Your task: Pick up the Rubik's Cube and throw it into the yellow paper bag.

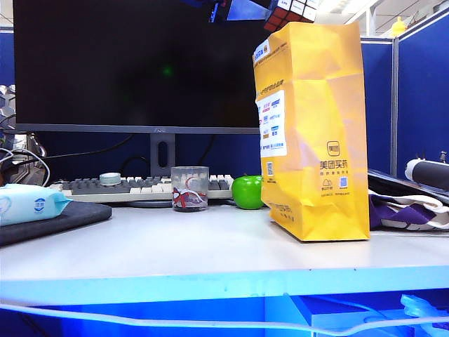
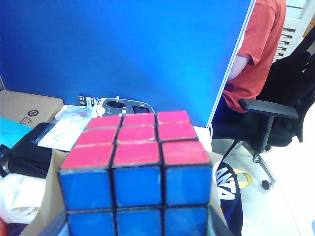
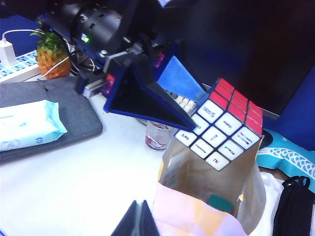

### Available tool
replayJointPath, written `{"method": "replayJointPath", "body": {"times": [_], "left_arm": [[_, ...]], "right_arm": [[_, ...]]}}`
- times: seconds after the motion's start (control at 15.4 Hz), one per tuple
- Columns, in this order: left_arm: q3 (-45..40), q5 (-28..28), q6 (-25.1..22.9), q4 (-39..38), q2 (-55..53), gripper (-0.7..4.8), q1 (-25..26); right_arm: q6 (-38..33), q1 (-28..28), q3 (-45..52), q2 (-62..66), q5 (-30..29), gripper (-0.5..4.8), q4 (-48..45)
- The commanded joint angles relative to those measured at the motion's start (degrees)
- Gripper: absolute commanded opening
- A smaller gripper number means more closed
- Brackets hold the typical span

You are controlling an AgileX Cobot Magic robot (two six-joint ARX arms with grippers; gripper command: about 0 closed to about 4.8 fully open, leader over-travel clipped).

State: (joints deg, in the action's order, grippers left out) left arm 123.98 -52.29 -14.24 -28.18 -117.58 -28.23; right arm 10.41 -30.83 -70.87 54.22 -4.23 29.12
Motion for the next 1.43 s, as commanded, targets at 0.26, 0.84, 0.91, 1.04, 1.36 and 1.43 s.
{"method": "replayJointPath", "body": {"times": [0.26, 0.84, 0.91, 1.04, 1.36, 1.43], "left_arm": [[0.3, 3.8, 3.1, 1.2, 0.5, 4.79, -0.6], [0.4, 15.3, -1.1, -9.2, 17.6, 4.61, -0.6], [0.4, 20.1, -0.9, -12.0, 23.2, 3.91, -0.6], [0.4, 34.1, 0.0, -20.5, 32.9, 3.11, -0.6], [-1.0, 52.8, -0.6, -42.6, 55.8, 2.98, -0.6], [-4.5, 55.1, 0.5, -44.7, 60.2, 2.90, -0.6]], "right_arm": [[0.2, 0.0, -0.2, 0.1, 0.1, -0.01, -0.6], [0.2, 0.1, -0.1, 0.1, 0.5, -0.01, -0.5], [0.1, 0.1, -0.1, -0.1, 0.5, -0.01, -0.2], [0.1, 0.1, -0.1, -1.4, 1.2, -0.01, 0.4], [0.2, 0.1, 0.5, -16.5, 7.4, -0.02, 1.4], [0.7, 0.1, 1.9, -19.8, 8.5, -0.02, 0.5]]}}
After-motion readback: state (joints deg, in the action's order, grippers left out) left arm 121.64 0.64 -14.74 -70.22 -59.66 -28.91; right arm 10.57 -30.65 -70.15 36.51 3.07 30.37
